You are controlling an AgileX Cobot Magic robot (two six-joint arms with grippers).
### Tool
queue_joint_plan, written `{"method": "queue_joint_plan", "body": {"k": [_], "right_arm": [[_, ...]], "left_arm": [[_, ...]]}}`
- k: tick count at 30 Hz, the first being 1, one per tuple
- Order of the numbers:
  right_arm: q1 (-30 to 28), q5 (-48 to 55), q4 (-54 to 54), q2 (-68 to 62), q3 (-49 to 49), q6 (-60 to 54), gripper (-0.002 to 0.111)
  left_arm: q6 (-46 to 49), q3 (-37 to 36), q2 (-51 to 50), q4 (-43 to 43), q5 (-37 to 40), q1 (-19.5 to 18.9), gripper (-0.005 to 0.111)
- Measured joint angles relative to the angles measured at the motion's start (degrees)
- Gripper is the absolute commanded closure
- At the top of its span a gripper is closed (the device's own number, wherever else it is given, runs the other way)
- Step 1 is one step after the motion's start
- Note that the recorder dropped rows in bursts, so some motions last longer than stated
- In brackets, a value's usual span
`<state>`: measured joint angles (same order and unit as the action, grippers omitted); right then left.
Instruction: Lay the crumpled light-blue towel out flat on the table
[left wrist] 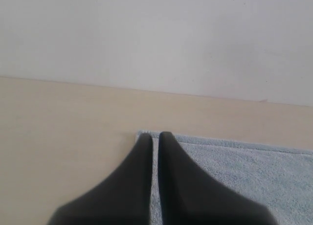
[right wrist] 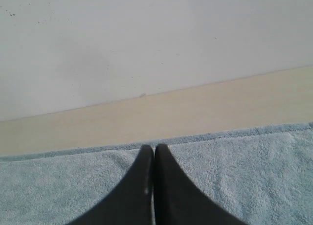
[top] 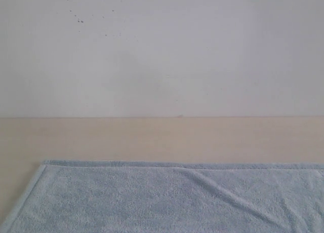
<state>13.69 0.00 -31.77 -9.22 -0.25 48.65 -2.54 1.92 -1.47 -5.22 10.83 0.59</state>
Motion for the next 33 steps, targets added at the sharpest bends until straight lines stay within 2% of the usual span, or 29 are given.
{"method": "queue_joint_plan", "body": {"k": [12, 16, 18, 21, 26, 33], "right_arm": [[0.00, 0.00, 0.00, 0.14, 0.00, 0.08, 0.109], [0.00, 3.50, 0.00, 5.11, 0.00, -0.17, 0.109], [0.00, 7.33, 0.11, 8.06, 0.00, -4.83, 0.109], [0.00, 10.68, 3.98, 8.74, 0.14, -18.25, 0.109], [-0.33, 17.18, 20.07, 8.96, 0.28, -41.19, 0.109], [-2.18, 18.51, 30.34, 8.96, 0.28, -53.07, 0.109]], "left_arm": [[0.00, -0.11, 0.00, 0.00, -0.33, 0.00, 0.103], [0.00, -0.11, 0.00, 0.10, -0.33, 0.00, 0.103], [0.00, -0.11, 0.00, 0.10, -0.33, 0.00, 0.103], [0.00, -0.11, 0.00, 0.10, -0.33, 0.00, 0.103], [0.00, -0.11, 0.00, 0.10, -0.33, 0.00, 0.103], [0.00, -0.11, 0.00, 0.10, -0.33, 0.00, 0.103]]}}
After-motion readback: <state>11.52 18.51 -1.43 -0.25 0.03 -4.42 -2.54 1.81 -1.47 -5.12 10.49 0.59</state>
